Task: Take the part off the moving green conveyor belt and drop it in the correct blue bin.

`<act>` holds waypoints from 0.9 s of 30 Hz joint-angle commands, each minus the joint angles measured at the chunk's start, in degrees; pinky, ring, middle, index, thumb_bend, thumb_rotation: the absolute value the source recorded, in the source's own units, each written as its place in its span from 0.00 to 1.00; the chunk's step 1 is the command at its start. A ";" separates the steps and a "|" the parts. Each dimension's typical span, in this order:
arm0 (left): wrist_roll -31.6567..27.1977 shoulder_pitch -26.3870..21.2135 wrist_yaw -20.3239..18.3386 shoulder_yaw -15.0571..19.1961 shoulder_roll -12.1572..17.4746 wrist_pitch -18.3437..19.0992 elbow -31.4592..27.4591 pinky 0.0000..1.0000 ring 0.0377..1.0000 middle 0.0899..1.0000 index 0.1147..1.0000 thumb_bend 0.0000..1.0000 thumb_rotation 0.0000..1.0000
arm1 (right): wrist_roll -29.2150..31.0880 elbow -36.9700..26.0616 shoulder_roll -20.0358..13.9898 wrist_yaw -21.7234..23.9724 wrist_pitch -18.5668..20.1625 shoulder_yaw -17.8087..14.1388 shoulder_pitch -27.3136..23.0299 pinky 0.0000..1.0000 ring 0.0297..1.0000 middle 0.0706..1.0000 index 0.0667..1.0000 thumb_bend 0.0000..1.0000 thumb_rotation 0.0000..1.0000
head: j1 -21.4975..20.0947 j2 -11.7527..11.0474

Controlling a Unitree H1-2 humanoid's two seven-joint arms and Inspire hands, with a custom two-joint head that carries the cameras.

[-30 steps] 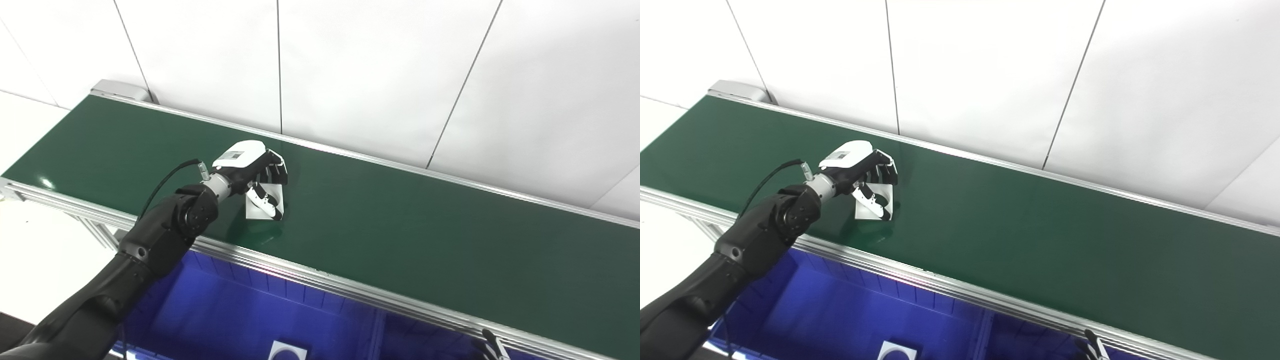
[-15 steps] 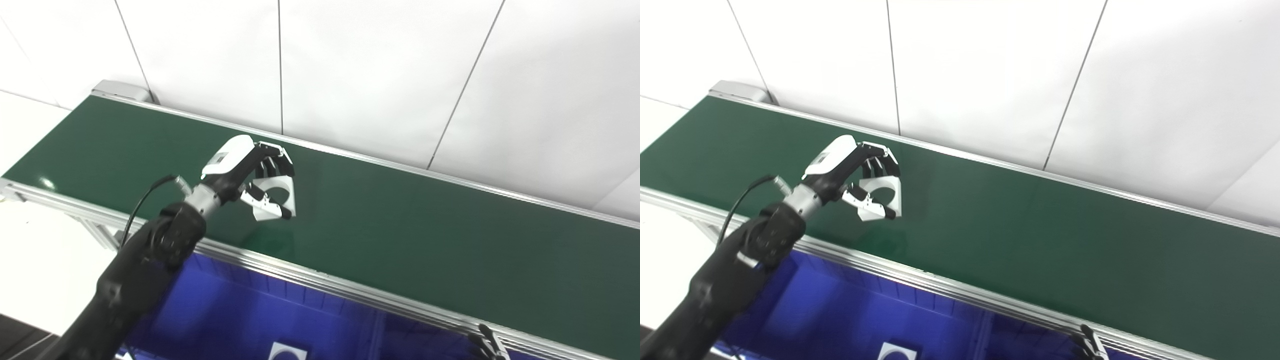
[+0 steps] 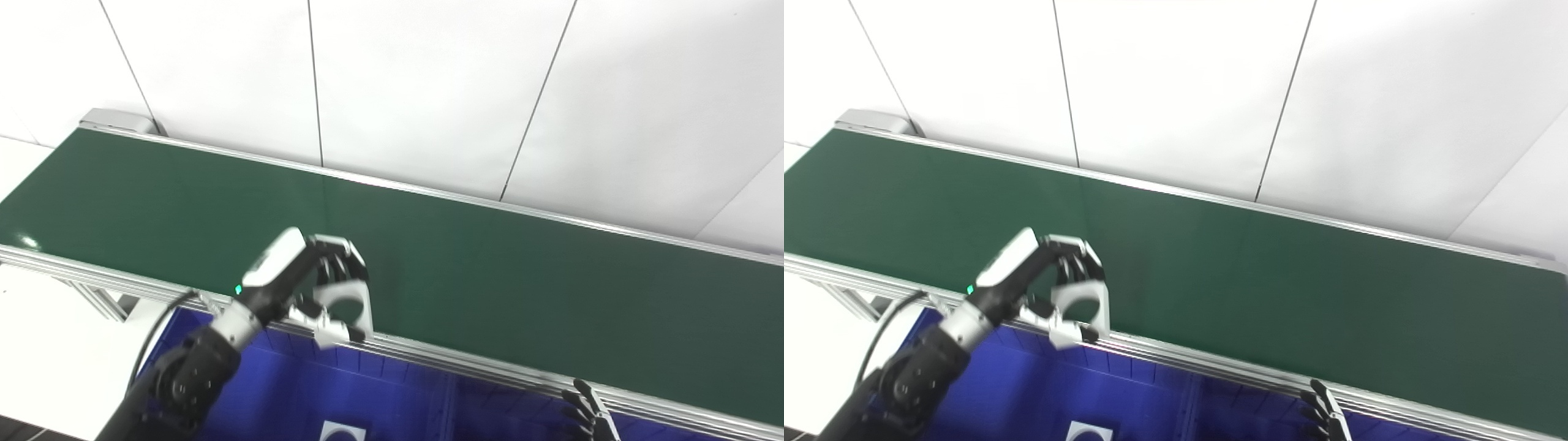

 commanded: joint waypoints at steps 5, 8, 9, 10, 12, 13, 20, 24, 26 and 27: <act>1.37 1.74 -2.69 -2.47 1.11 -2.06 -0.82 0.31 0.37 0.44 0.44 0.50 0.00 | 0.20 -3.12 1.07 2.22 -3.17 -1.51 1.33 0.71 0.78 0.82 0.89 0.81 0.65 | -1.49 2.10; 1.59 2.05 -2.95 -3.59 1.19 -3.23 0.59 0.39 0.41 0.43 0.43 0.50 0.00 | 0.62 -3.72 1.75 3.17 -3.08 -2.11 1.46 0.71 0.78 0.82 0.89 0.81 0.64 | -1.96 2.90; 1.54 2.03 -2.92 -3.85 1.16 -3.92 1.25 0.40 0.42 0.43 0.43 0.50 0.00 | 0.54 -3.87 1.99 3.40 -3.05 -2.35 1.47 0.71 0.78 0.82 0.88 0.82 0.64 | -1.96 2.90; 1.22 2.14 -4.24 -4.25 1.26 -2.10 1.00 0.40 0.42 0.43 0.43 0.50 0.00 | 0.36 -4.16 2.24 3.77 -2.86 -2.61 1.48 0.71 0.78 0.82 0.88 0.82 0.64 | -2.22 3.86; 0.67 2.27 -6.18 -4.83 1.42 0.27 0.54 0.36 0.40 0.43 0.43 0.50 0.00 | 0.11 -4.62 2.74 4.48 -2.51 -3.12 1.51 0.72 0.78 0.82 0.89 0.83 0.65 | -2.38 4.78; 0.48 2.28 -6.90 -5.13 1.48 0.74 0.51 0.35 0.39 0.43 0.44 0.50 0.00 | -0.17 -4.96 3.00 4.84 -2.17 -3.40 1.51 0.71 0.78 0.82 0.89 0.83 0.66 | -2.47 5.31; 2.56 0.66 -8.35 -7.19 1.90 -0.56 3.32 0.38 0.40 0.45 0.43 0.50 0.00 | -1.34 -7.39 4.60 7.09 -0.56 -5.09 1.55 0.70 0.77 0.80 0.88 0.83 0.67 | -3.16 8.38; 7.09 -0.41 -11.84 -9.09 2.37 5.12 1.85 0.43 0.42 0.46 0.42 0.50 0.00 | -1.84 -7.99 5.30 7.99 -0.41 -5.87 1.34 0.73 0.78 0.80 0.88 0.82 0.67 | -3.36 9.57; 9.14 -1.05 -14.44 -10.39 3.03 7.81 1.21 0.44 0.41 0.46 0.44 0.50 0.00 | -1.27 -7.90 5.51 8.54 -0.96 -6.10 1.26 0.73 0.77 0.80 0.88 0.81 0.65 | -3.48 9.75; 10.33 -1.33 -15.39 -11.06 3.44 8.60 1.18 0.44 0.41 0.46 0.44 0.50 0.00 | -1.14 -7.89 5.64 8.69 -1.16 -6.15 1.27 0.73 0.77 0.80 0.88 0.81 0.64 | -3.66 9.64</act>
